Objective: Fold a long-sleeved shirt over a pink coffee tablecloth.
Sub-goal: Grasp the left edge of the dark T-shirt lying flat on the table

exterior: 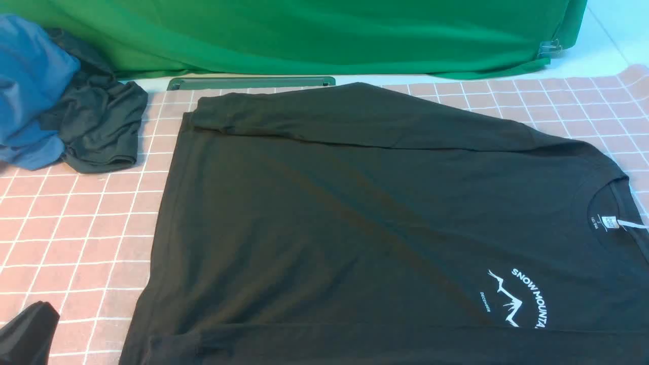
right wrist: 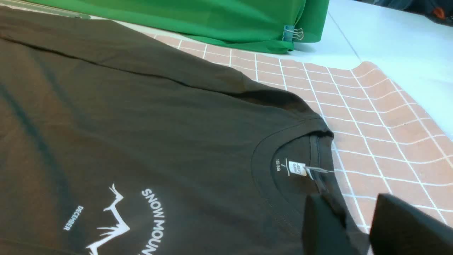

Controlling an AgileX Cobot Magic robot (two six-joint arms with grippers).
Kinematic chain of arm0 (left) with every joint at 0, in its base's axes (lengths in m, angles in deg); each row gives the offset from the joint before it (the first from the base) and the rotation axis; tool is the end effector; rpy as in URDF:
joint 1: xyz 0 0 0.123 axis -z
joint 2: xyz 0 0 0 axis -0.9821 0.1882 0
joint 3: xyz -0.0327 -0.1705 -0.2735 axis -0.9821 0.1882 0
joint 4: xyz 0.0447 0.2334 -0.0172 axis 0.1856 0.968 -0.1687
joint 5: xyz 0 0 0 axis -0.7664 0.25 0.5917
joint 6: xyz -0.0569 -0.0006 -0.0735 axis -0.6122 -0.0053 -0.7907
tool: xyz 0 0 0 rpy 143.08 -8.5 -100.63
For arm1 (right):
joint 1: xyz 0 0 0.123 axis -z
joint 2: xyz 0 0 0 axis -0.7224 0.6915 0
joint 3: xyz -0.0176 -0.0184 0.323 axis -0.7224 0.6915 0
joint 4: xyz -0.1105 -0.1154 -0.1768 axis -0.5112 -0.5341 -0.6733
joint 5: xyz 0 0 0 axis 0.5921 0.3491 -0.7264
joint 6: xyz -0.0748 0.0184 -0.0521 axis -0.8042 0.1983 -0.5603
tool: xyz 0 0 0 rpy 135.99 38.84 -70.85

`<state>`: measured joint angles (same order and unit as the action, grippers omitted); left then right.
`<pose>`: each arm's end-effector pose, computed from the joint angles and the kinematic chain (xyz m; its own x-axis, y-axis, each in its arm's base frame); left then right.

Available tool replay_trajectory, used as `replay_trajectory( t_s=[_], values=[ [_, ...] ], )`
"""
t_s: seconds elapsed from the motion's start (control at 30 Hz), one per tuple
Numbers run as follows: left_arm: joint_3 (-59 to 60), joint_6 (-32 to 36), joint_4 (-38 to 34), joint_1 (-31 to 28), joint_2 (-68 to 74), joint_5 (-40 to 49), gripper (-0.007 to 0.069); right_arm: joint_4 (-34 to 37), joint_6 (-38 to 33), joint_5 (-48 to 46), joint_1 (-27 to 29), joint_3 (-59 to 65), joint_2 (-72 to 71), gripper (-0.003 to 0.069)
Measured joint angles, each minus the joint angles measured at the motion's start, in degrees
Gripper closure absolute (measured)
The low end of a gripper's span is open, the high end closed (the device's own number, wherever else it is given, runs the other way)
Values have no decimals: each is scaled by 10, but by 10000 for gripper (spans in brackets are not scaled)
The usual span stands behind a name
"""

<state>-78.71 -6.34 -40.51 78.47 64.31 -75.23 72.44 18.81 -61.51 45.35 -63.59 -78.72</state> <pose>0.0045 -0.0013 0.1883 -0.1580 -0.1884 -0.9693 -0.0268 0.9821 -0.1866 0.0044 -0.0027 0.1876 -0.1706 -0.1466 -0.9744 -0.0111 0.9891 -0.1469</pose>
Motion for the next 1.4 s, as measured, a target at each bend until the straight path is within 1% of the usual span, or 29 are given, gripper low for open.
replay_trajectory(
  t_s=[0.67, 0.73, 0.77, 0.8, 0.83, 0.87, 0.9, 0.93, 0.97, 1.03, 1.1, 1.17, 1.23, 1.27, 1.3, 1.33, 1.4],
  values=[
    [0, -1, -4, 0, 0, -4, 610, 0, 0, 0, 0, 0, 0, 412],
    [0, -6, -32, 0, 0, -21, 610, 0, 0, 0, 0, 0, 0, 412],
    [0, -15, -61, 0, 0, -36, 610, 0, 0, 0, 0, 0, 0, 412],
    [0, -29, -106, 0, 0, -52, 610, 0, 0, 0, 0, 0, 0, 412],
    [0, -33, -114, 0, 0, -59, 610, 0, 0, 0, 0, 0, 0, 412],
    [0, -44, -167, 0, 0, -82, 610, 0, 0, 0, 0, 0, 0, 412],
    [0, -48, -203, 0, 0, -101, 610, 0, 0, 0, 0, 0, 0, 412],
    [0, -48, -208, 0, 0, -104, 610, 0, 0, 0, 0, 0, 0, 412],
    [0, -53, -230, 0, 0, -128, 610, 0, 0, 0, 0, 0, 0, 412],
    [0, -65, -248, 0, 0, -161, 610, -1, 0, 0, 0, 0, 0, 412],
    [0, -96, -258, 0, 0, -199, 610, 0, 1, 2, 0, 0, 0, 412],
    [0, -144, -261, 0, 0, -241, 610, 20, 25, 22, 0, 0, 0, 412],
    [0, -224, -258, 0, 0, -312, 610, 63, 84, 72, 0, 0, 0, 412],
    [0, -247, -251, 0, 0, -331, 610, 79, 112, 97, 0, 0, 0, 412],
    [0, -292, -225, 0, 0, -366, 610, 96, 158, 135, 0, 0, 0, 412],
    [-2, -317, -195, 0, 0, -383, 610, 105, 191, 165, 0, 0, 0, 412],
    [-23, -347, -126, 0, -1, -376, 610, 114, 232, 212, 0, 0, 0, 412]
  ],
)
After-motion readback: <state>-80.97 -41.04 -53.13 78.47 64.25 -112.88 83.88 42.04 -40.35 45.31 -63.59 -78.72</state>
